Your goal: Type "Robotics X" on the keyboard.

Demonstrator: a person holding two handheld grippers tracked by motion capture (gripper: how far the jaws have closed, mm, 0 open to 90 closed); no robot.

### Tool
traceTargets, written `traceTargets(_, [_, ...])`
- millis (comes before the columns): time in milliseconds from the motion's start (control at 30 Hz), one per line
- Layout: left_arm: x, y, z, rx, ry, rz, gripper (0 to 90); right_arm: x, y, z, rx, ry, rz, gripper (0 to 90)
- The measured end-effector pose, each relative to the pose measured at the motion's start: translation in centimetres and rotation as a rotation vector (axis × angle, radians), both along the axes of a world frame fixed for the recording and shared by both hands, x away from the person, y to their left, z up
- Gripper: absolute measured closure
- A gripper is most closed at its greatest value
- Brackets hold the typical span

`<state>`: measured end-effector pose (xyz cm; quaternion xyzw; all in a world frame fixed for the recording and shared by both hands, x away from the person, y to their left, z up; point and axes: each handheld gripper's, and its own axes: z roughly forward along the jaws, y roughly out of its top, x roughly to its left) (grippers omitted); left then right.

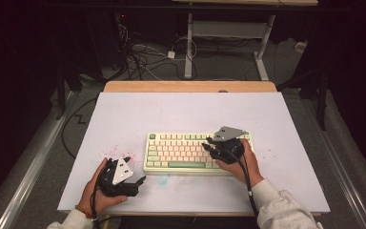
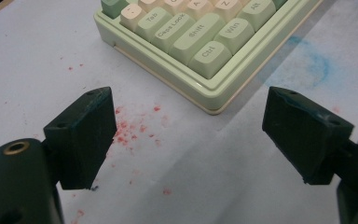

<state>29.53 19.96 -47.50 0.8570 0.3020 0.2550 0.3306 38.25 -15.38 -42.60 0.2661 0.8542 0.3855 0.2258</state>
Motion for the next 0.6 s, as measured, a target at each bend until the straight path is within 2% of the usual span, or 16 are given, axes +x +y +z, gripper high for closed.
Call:
traceTargets(167, [0.0, 0.0, 0.0, 0.002, 0.001, -0.001, 16.4, -0.5, -0.4, 0.6, 0.036, -0.033, 0.011, 49.3])
traceTargets(267, [0.1, 0.0, 0.0, 0.000, 0.000, 0.005, 17.0, -0.8, -0.4, 0.8, 0.030, -0.058, 0.008, 39.2])
traceTargets(367, [0.1, 0.0, 0.0, -0.006, 0.000, 0.011, 18.1, -1.1, -0.5, 1.0, 0.046, -0.082, 0.000, 32.2])
traceTargets(600, [0.1, 0.2, 0.2, -0.016, -0.008, 0.027, 19.4, -1.9, -1.0, 1.6, 0.055, -0.139, -0.016, 25.7])
